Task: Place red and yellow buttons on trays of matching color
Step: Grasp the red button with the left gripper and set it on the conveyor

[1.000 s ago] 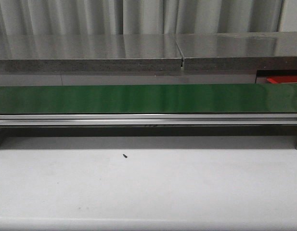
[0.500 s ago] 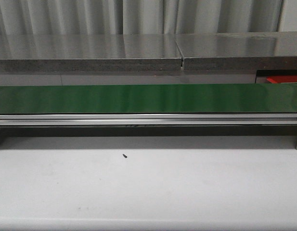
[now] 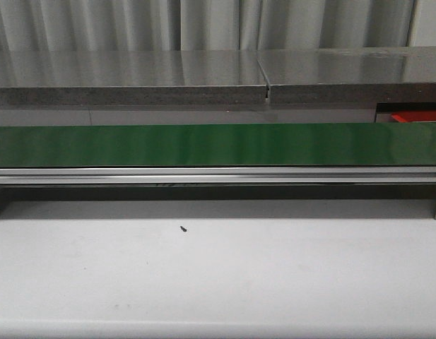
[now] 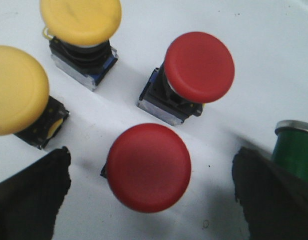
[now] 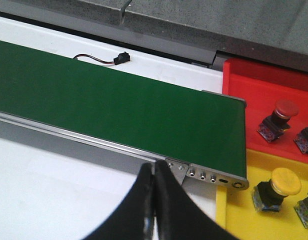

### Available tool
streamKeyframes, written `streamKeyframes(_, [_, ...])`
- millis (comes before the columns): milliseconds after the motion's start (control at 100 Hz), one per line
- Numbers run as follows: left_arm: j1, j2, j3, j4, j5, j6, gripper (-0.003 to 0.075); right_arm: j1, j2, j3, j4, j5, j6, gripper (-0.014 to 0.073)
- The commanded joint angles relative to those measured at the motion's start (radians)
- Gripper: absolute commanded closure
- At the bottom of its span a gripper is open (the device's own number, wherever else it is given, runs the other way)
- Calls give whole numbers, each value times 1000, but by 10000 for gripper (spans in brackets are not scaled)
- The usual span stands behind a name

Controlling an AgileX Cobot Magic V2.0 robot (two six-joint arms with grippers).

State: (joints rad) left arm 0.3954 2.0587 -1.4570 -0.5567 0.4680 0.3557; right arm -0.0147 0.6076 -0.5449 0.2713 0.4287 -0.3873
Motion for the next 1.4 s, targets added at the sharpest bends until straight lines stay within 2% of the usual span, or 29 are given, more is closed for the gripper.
streamKeyframes(0, [1,-50,-33,-24,-52,-9,211,1,-1,-26,11,-67,-7,659])
streamKeyframes(310, [1,-52,-33,-18,-51,-9,585,1,-1,-26,11,-67,-7,659])
streamKeyframes(390, [1,-68,-33,-18,-35,-9,661,1,-1,-26,11,-67,-7,659])
streamKeyframes(520, [1,-120,-33,-18,-3,-7,739,1,-1,-26,11,-67,-7,659])
streamKeyframes(840, [-42,-328,-15,-20,124,-5,739,1,-1,-26,11,-67,-7,659])
streamKeyframes(1110, [-163,-400,93,-22,113,12,739,1,-1,-26,11,-67,-7,659])
streamKeyframes(1390, [-251,-400,200,-25,9,12,738,1,-1,-26,11,-67,-7,659])
